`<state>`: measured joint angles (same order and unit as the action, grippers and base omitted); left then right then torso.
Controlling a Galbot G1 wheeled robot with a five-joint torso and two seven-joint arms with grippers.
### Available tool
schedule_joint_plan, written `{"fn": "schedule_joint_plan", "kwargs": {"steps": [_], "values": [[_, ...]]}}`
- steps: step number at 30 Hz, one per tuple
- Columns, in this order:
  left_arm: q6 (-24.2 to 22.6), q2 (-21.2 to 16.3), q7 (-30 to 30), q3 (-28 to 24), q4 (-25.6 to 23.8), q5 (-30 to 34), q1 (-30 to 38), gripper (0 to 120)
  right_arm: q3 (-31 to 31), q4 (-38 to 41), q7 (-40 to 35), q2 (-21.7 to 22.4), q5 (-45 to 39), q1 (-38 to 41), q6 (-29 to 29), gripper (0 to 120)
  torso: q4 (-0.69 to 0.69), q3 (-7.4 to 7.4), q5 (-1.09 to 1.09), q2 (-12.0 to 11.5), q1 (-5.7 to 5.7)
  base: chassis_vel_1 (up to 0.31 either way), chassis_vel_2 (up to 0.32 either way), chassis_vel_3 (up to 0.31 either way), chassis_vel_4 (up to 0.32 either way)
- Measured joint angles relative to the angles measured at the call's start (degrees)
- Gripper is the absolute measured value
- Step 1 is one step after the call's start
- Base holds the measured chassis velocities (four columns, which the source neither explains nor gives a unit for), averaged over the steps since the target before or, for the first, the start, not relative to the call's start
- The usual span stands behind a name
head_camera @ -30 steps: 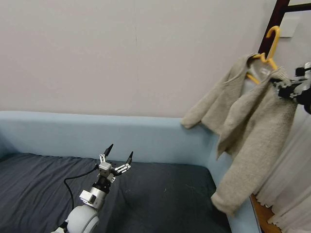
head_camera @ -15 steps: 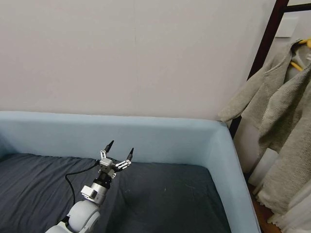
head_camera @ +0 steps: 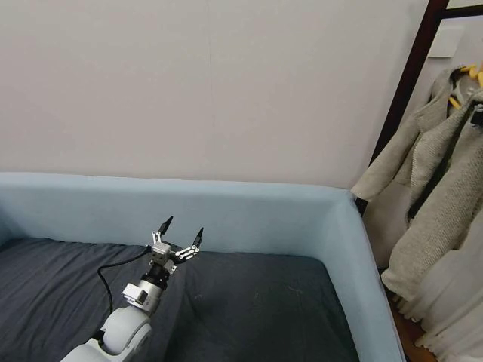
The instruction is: Pick up the clothes from the sofa and hang them on the clothes hanger.
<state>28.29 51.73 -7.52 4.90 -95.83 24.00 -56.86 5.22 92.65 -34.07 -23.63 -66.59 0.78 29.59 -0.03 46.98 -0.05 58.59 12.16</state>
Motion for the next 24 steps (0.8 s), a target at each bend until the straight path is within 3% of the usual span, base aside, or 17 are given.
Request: {"fn": "schedule_joint_plan", "kwargs": {"steps": [4, 17, 24], "values": [[-0.04, 0.09, 0.11, 0.00, 0.07, -0.11, -0.10, 100, 3.50, -1.89, -0.17, -1.03, 0.47, 4.68, 0.27, 9, -0.07, -0.02, 0.00, 0.01, -0.01, 0.000, 0.000, 0.000, 0.000], [-0.05, 0.32, 0.17, 1.18, -1.57, -0.39, -1.46, 100, 16.40, -10.76, -2.09, -7.41, -0.31, 20.84, 0.99, 9, -0.04, -0.01, 0.01, 0.01, -0.01, 0.000, 0.000, 0.000, 0.000], [0.02, 0.92, 0.18, 1.54, -1.96, -1.08, -2.20, 100, 21.94, -18.42, -7.52, -13.36, -7.37, 28.53, 1.32, 9, -0.02, -0.01, -0.01, 0.00, 0.00, 0.000, 0.000, 0.000, 0.000]]}}
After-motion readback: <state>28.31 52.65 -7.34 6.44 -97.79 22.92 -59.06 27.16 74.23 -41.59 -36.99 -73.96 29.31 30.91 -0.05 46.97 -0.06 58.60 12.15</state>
